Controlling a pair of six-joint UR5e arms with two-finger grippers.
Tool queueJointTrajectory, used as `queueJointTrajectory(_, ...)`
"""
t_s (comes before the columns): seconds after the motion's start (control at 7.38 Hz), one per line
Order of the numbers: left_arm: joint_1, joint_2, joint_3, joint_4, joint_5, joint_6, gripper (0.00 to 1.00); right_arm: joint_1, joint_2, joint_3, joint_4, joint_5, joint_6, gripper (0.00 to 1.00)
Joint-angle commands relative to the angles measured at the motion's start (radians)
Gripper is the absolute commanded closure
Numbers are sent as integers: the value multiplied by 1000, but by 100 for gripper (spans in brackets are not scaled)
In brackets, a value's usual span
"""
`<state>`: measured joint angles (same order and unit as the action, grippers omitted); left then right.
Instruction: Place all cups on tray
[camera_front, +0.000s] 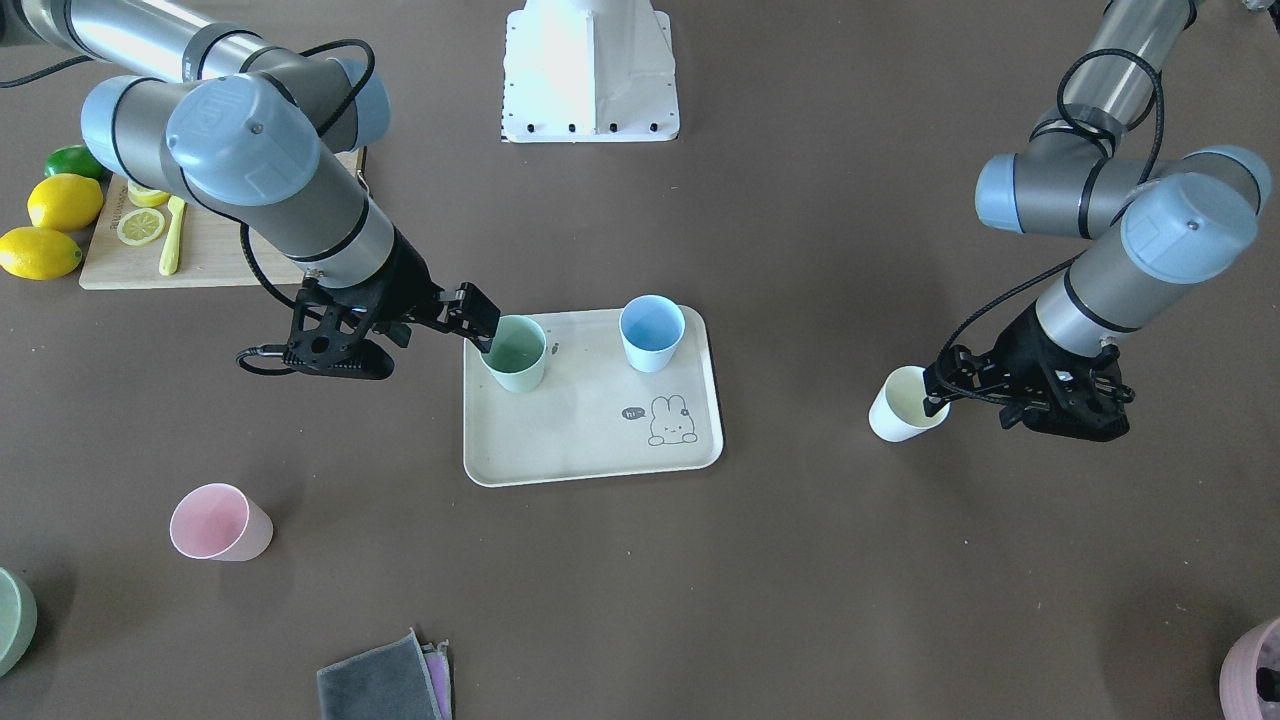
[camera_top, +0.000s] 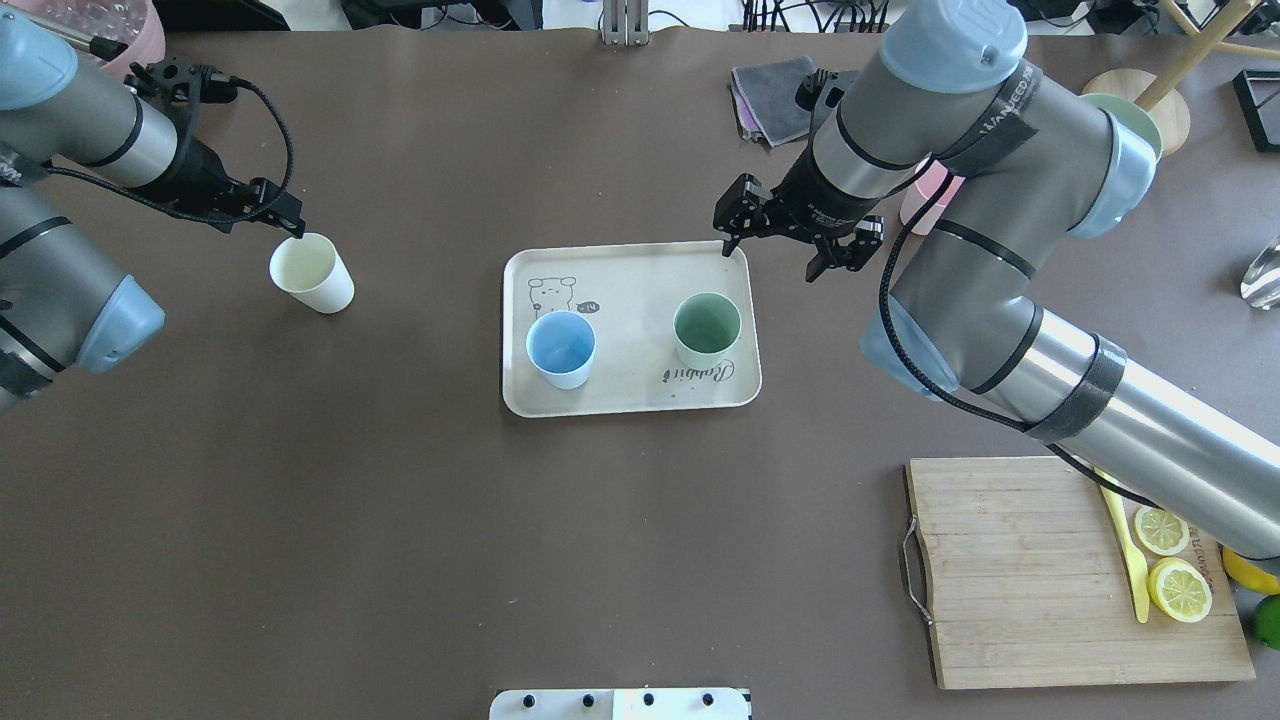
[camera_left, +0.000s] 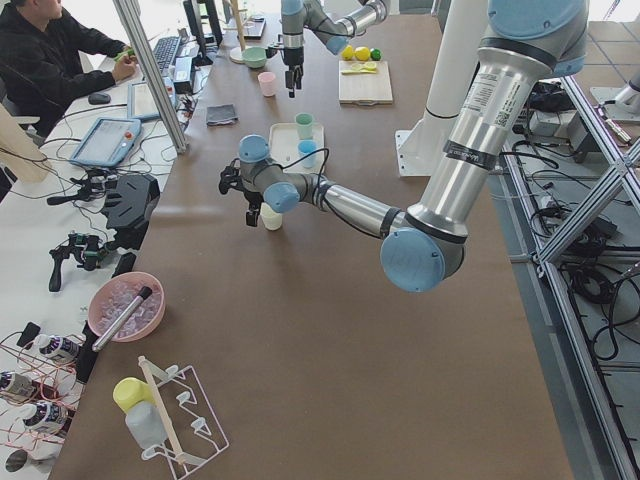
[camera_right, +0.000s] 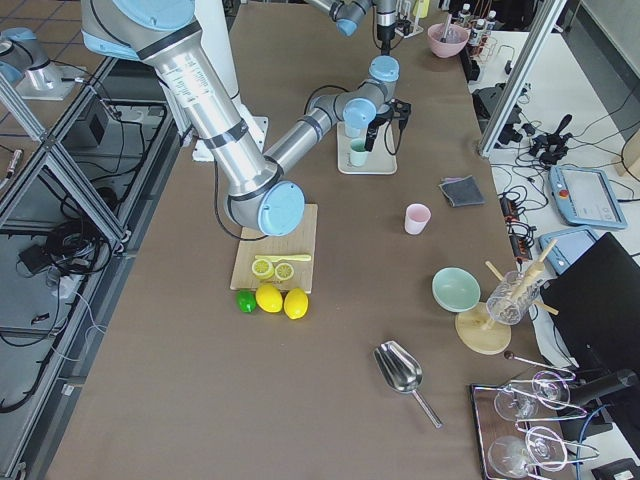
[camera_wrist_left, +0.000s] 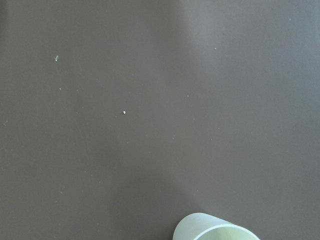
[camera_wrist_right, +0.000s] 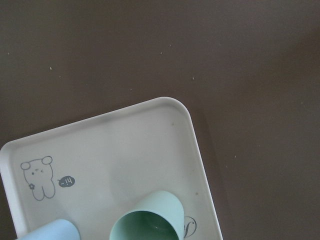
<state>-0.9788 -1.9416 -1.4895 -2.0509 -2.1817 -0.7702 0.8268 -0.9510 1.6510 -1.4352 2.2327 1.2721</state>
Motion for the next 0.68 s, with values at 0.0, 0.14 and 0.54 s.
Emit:
queueJointTrajectory(0.0,22,39,-9,-24,22,-11,3,102,-20,1,-2,91,-42,0)
queueJointTrajectory(0.14,31,61,-8,-67,23,-14,3,135,-43,-2,-1,105,-92,0)
queueJointTrajectory(0.54,92,44,-6,-75,23,-124,72,225,-63,-13,-111,110,-285,0)
